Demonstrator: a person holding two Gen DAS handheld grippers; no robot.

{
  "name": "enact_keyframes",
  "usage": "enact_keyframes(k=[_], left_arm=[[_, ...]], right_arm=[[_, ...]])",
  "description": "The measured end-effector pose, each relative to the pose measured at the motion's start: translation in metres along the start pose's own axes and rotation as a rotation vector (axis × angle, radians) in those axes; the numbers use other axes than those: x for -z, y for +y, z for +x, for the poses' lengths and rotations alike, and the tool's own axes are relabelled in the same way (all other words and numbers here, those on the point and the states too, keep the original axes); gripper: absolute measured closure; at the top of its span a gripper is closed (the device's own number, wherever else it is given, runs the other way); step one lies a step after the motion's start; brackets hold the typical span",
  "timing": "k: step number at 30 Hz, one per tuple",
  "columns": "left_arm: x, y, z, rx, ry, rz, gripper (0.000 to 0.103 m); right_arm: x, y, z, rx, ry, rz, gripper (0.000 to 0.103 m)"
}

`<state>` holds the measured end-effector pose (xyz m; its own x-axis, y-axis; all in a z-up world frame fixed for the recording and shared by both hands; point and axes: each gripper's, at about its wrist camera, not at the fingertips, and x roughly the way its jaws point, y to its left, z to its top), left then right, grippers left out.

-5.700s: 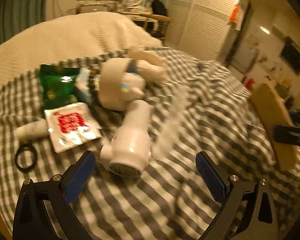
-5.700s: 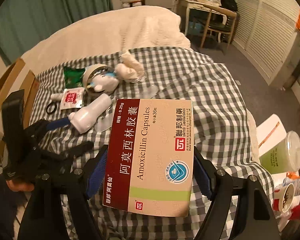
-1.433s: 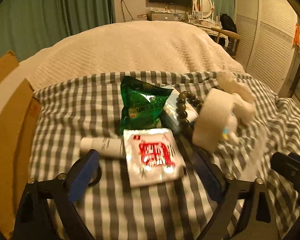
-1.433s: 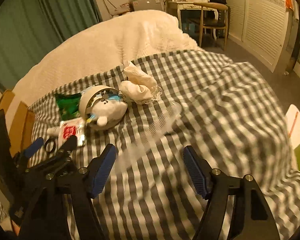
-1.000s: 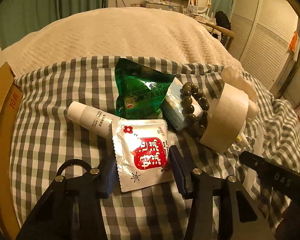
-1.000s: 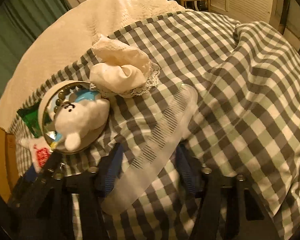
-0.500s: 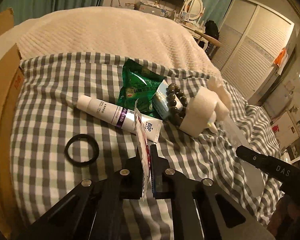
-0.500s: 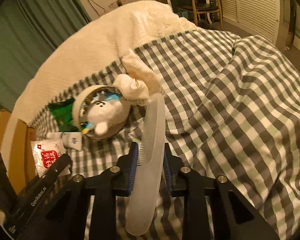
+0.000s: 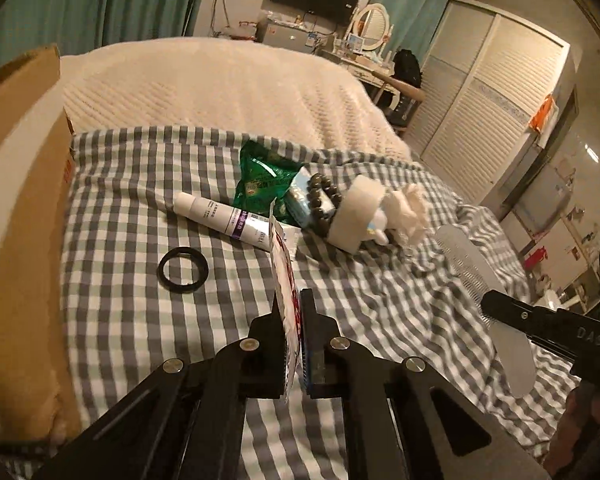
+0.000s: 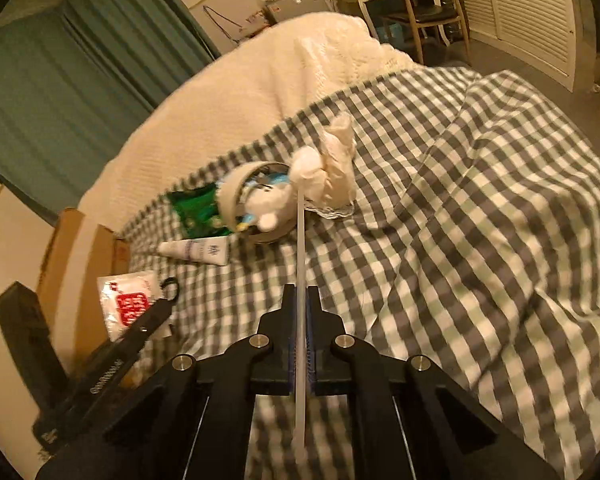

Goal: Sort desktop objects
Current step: 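Carry the sachet and comb into the cardboard box and open both grippers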

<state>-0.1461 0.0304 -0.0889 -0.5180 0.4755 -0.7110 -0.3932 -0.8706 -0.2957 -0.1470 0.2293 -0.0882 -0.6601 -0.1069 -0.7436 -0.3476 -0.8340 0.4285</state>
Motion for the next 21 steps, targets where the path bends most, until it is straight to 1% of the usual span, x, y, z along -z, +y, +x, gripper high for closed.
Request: enact_keyframes(k=[3,8,13,17,21], left_arm=[[0.002,-0.005,-0.019,0.015,-0.004,-0.003,0.097],[0.003,-0.013,-0.059,0.045,-0.034,0.014,0.097],[-0.003,-0.004,-0.101,0.071,-0.074,-0.005,0.097],[-0.019,0.012,-0.135,0.053,-0.114,-0.001,0.097],[-0.046,0.045,-0.168,0.001,-0.143,-0.009,0.097]], right_arm=[[0.008,0.01,-0.025,-0.018,-0.008,-0.013,0.1],[0.025,0.031,-0.062,-0.014,-0.015,-0.063,0.1],[0.033,0.06,-0.093,-0.02,-0.051,-0.115,0.1],[0.039,0.097,-0.105,-0.045,-0.058,-0.171,0.1],[0.038,0.147,-0.104,-0.1,-0.054,-0.231,0.1]])
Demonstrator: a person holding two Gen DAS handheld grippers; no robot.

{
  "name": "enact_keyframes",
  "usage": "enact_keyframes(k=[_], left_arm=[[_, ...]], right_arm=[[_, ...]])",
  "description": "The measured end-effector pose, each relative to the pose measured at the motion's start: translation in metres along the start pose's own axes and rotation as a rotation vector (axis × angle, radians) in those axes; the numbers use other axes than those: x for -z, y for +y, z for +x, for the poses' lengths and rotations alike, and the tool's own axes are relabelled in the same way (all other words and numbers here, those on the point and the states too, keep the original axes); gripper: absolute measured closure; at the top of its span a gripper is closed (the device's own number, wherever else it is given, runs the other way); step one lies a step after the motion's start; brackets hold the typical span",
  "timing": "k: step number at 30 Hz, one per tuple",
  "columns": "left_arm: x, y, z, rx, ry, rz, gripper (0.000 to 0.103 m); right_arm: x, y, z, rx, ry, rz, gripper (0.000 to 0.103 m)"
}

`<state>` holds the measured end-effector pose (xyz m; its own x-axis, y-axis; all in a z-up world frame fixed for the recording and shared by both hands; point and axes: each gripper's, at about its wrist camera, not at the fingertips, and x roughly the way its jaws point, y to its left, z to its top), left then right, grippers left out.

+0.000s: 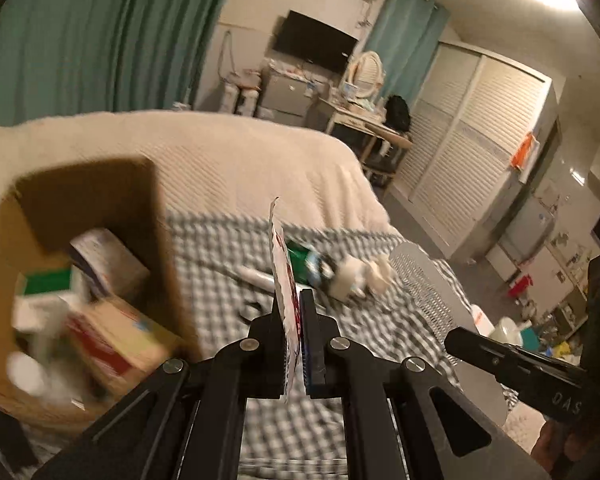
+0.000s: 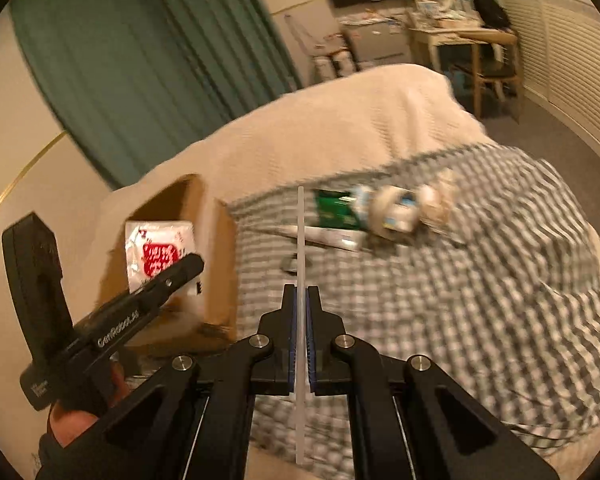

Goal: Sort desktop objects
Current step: 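Carry the sachet and comb into the cardboard box and open both grippers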

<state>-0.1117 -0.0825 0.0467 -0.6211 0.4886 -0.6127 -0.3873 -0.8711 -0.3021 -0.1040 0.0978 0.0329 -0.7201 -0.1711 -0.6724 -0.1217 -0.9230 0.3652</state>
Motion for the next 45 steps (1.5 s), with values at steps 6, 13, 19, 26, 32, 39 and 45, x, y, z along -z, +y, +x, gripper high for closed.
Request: enact_keyframes(k=[6,13,19,26,32,39,45], left_arm=[[-0.032,0.065,-0.018,-0.137,-0.001,0.009,0.097],[-0.018,0.137,-0.003,-0.248,0.068,-0.041,0.097],[-0.005,0.155,0.024,-0.264,0.116,-0.056,0.095],[0.001,0.148,0.029,-0.349,0.132,-0.066,0.006],[-0.003,0.129,0.014,-0.37,0.096,-0.089,0.006],[-0.012,0.058,-0.002,-0.316,0.009,-0.083,0.006],[-0.011,-0.015,-0.001,-0.267,-0.014,-0.043,0.005]], right_arm=[[-0.029,0.087,0.03,-0.124,0.009,-0.09,0.1],[-0.039,0.16,0.101,-0.196,0.088,-0.15,0.1],[-0.03,0.171,0.155,-0.219,0.16,-0.152,0.1],[-0.031,0.151,0.159,-0.212,0.119,-0.148,0.041],[-0.042,0.113,0.117,-0.181,0.016,-0.126,0.04],[-0.05,0.042,0.045,-0.03,-0.081,-0.092,0.04],[-0.052,-0.016,-0.021,0.076,-0.139,-0.066,0.04]])
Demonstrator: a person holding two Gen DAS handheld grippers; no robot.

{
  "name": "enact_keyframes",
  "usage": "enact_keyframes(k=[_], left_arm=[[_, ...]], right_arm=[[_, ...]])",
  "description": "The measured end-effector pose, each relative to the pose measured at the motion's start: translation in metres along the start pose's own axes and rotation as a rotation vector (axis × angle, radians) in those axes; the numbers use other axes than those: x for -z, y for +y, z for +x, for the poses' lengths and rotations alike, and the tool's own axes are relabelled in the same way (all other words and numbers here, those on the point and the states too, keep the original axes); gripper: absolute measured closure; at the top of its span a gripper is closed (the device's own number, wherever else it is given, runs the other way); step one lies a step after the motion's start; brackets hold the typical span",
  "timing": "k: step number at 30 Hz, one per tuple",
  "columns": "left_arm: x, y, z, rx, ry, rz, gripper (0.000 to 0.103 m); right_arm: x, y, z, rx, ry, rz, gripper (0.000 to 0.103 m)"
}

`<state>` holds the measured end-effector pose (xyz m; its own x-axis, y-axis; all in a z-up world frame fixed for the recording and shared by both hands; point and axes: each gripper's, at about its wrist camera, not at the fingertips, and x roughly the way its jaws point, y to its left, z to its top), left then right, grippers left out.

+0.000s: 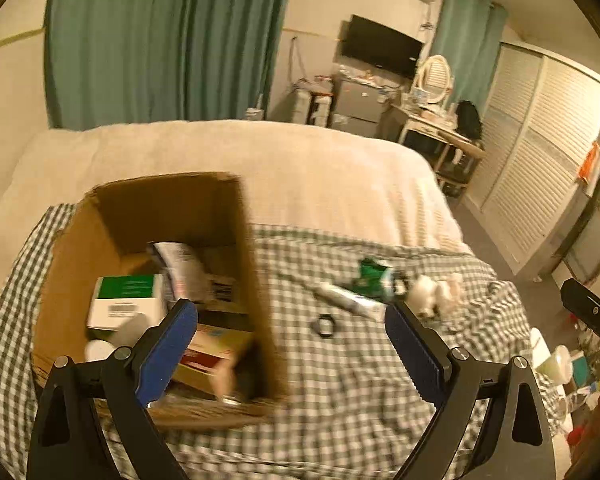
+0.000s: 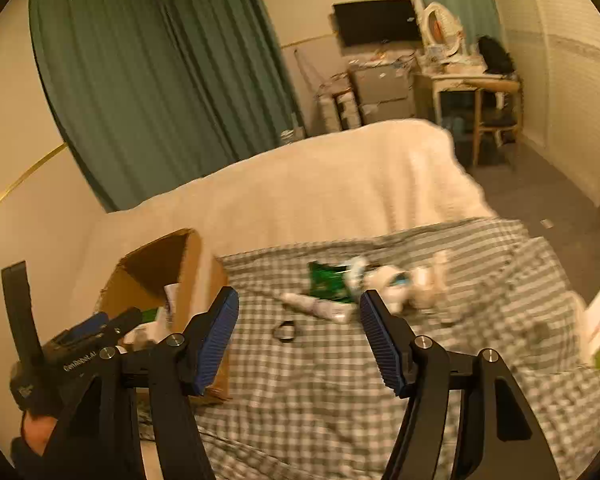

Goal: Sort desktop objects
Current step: 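Grasp the white lace cloth with the right gripper while the left gripper grasps the black ring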

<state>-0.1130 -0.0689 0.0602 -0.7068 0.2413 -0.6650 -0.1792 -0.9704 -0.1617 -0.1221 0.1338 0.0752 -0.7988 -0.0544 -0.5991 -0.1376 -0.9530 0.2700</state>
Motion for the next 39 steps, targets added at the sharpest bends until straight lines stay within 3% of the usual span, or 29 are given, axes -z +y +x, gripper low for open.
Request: enact_keyframes(k=[5,11,20,24,29,35,36,39], left_arm=[[0.008,-0.05,0.005,0.006,-0.014,0.049,0.003],[0.032,-0.088,0.051,-0.013,0.026,0.084,0.003],[0.064,-0.1,0.154,-0.076,0.066,0.133,0.003],[0.07,-0.082,0.191,-0.1,0.069,0.084,0.003],[0.081,-0.059,0.225,-0.113,0.114,0.033,0.003],[0.083,-0.056,0.245,-0.096,0.144,0.052,0.003],[0.084,-0.054,0.245,-0.082,0.139,0.04,0.004],[0.085,-0.049,0.243,-0.073,0.132,0.024,0.027]], right_arm=[[0.0,-0.038,-0.033,0.058,-0.04,-0.003,0.04],[0.012,-0.087,-0.026,0.086,-0.033,0.045,0.04],[0.034,-0.143,0.063,0.116,0.039,0.107,0.04],[0.031,-0.154,0.11,0.099,0.076,0.106,0.04],[0.022,-0.156,0.163,0.113,0.101,0.042,0.04],[0.013,-0.161,0.212,0.124,0.125,0.05,0.04],[0.013,-0.161,0.216,0.125,0.128,0.052,0.04],[0.017,-0.16,0.228,0.121,0.151,0.052,0.042]])
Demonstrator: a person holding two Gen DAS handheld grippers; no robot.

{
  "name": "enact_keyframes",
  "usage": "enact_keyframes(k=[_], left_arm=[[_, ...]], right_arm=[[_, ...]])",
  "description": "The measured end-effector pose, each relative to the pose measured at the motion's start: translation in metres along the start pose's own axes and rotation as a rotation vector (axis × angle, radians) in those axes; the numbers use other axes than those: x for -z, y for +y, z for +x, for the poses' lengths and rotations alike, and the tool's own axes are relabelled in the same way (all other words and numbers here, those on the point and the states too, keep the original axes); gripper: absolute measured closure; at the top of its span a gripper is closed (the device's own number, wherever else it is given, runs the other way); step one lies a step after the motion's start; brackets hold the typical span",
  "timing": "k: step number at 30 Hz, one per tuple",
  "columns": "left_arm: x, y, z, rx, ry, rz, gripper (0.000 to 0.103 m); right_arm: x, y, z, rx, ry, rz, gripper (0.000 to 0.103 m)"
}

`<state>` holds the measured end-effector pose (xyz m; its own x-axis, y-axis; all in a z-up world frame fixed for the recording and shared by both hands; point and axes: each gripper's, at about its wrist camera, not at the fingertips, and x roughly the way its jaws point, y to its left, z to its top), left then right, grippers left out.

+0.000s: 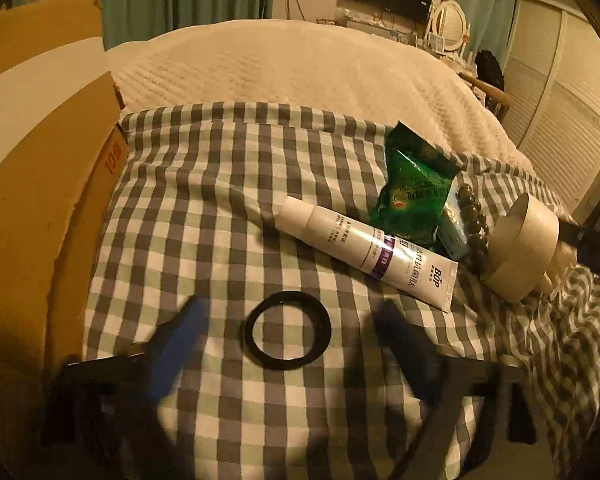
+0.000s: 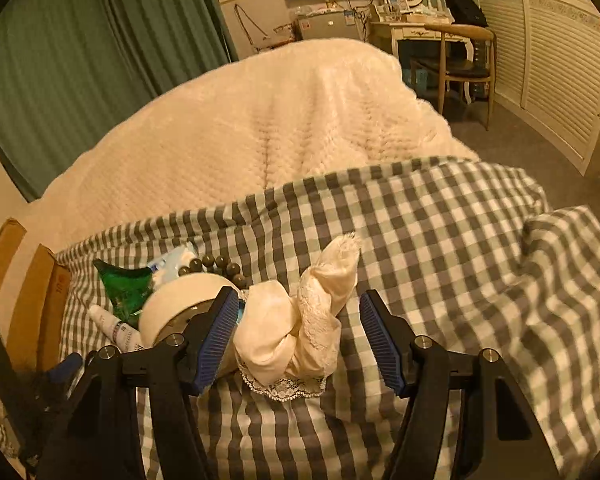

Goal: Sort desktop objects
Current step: 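Grasp the white lace cloth with the right gripper while the left gripper grasps the black ring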

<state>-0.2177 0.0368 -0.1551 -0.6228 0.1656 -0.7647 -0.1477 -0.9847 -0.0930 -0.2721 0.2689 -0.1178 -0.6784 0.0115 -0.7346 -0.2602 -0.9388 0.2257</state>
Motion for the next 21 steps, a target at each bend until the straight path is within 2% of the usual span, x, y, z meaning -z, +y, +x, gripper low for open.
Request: enact_keyframes(k=[1,2,3,4,6,9,14,21], left_arm=[[0.001,0.0,-0.001,0.0,0.0,0.005,0.035],[0.001,-0.002,-0.001,0.003,0.001,0.011,0.038],[0.003,-0.003,-0.003,0.005,-0.002,0.023,0.047],[0.004,-0.005,-0.004,0.01,-0.003,0.035,0.059],[0.004,-0.007,-0.007,0.016,-0.001,0.072,0.075],[0.01,-0.011,-0.013,0.021,-0.001,0.104,0.091],[0.014,-0.006,-0.03,0.036,-0.015,0.106,0.097],[0.013,0.0,-0.071,0.115,-0.053,0.094,0.097]], right_arm=[[0.002,0.001,0.003,0.001,0.009,-0.005,0.05],[0.006,0.002,0.006,0.005,0.022,-0.016,0.057],[0.008,0.003,0.007,0.008,0.028,-0.023,0.068],[0.011,0.004,0.007,0.019,0.038,-0.033,0.072],[0.017,0.007,0.007,0.033,0.049,-0.051,0.078],[0.019,0.009,-0.003,0.03,0.038,-0.051,0.085],[0.034,0.013,-0.019,0.072,0.015,-0.083,0.088],[0.051,0.004,-0.06,0.003,0.013,0.008,0.088]])
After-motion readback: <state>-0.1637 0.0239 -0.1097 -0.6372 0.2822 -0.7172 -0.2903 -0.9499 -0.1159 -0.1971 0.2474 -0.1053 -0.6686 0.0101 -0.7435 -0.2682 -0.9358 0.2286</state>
